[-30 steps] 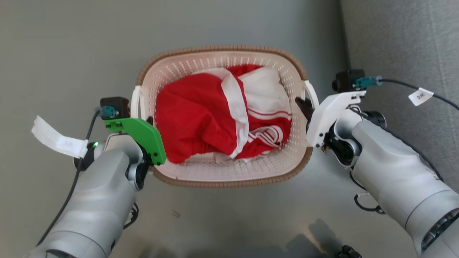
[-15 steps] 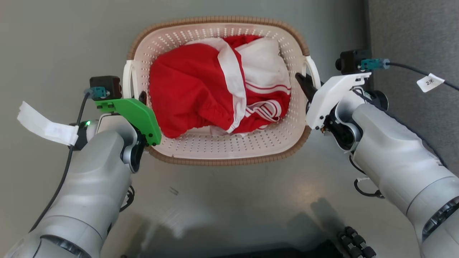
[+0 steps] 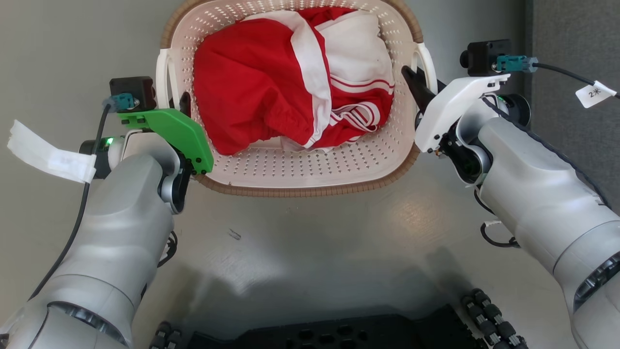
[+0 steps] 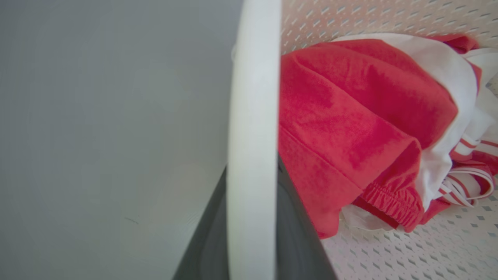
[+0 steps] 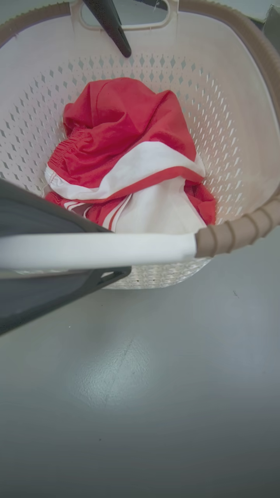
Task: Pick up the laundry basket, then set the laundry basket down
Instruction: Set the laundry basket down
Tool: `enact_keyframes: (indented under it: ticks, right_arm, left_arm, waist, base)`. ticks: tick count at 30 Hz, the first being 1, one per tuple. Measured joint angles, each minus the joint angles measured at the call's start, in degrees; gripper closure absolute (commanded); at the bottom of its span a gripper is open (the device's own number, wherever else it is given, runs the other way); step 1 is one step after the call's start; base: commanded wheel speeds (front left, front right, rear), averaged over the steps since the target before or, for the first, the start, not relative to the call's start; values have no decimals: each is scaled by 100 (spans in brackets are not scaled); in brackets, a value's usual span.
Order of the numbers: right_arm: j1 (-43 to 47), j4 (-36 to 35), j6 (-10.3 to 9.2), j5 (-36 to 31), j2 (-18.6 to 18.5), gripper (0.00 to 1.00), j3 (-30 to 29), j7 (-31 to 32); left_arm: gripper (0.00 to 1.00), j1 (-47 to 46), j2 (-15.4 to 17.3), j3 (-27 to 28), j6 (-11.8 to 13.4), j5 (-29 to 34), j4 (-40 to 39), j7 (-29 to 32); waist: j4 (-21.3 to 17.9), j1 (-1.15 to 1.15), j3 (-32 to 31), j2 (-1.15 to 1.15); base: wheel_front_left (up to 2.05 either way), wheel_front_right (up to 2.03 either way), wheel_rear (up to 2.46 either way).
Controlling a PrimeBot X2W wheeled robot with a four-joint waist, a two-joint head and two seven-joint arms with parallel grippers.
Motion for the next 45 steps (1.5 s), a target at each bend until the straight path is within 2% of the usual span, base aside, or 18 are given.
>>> enact_keyframes:
  ticks: [20, 38, 39, 40, 42, 43, 44, 45]
  right_arm:
    - [-253, 33, 0, 19, 2, 100, 123, -339]
    - [-399, 132, 1, 163, -16, 100, 260, -419]
    - [-399, 140, 0, 164, -9, 96, 265, -419]
    - [-399, 147, 1, 165, -1, 80, 270, -420]
    - [-399, 155, 11, 176, 16, 55, 281, -452]
    - [-403, 149, 47, 176, 34, 1, 290, -485]
    - [-406, 147, 64, 180, 59, 0, 299, -501]
    - [-407, 136, 66, 181, 90, 0, 313, -502]
  left_arm:
    - [100, -237, -2, -23, -9, 0, 108, -290]
    - [100, -387, -1, -101, -57, -1, 120, -347]
    - [100, -388, 0, -105, -60, -1, 125, -354]
    - [100, -388, 1, -113, -62, -1, 134, -366]
    - [100, -388, 10, -132, -79, -1, 153, -383]
    - [96, -388, 25, -146, -80, -1, 164, -387]
    - [64, -388, 27, -158, -85, -3, 170, -387]
    - [0, -388, 23, -170, -85, -7, 170, -387]
  waist:
    - [24, 0, 519, 0]
    - [19, -1, 635, 0]
    - [15, -1, 633, 0]
    - [11, 0, 628, 0]
    - [1, -1, 619, 0]
    - [-5, -1, 613, 0]
    - [-11, 0, 606, 0]
    - [-17, 0, 599, 0]
  base:
    - [0, 0, 0]
    - [0, 0, 0]
    - [0, 0, 0]
    - [0, 0, 0]
    - [0, 0, 0]
    - [0, 0, 0]
    - [0, 0, 0]
    - [0, 0, 0]
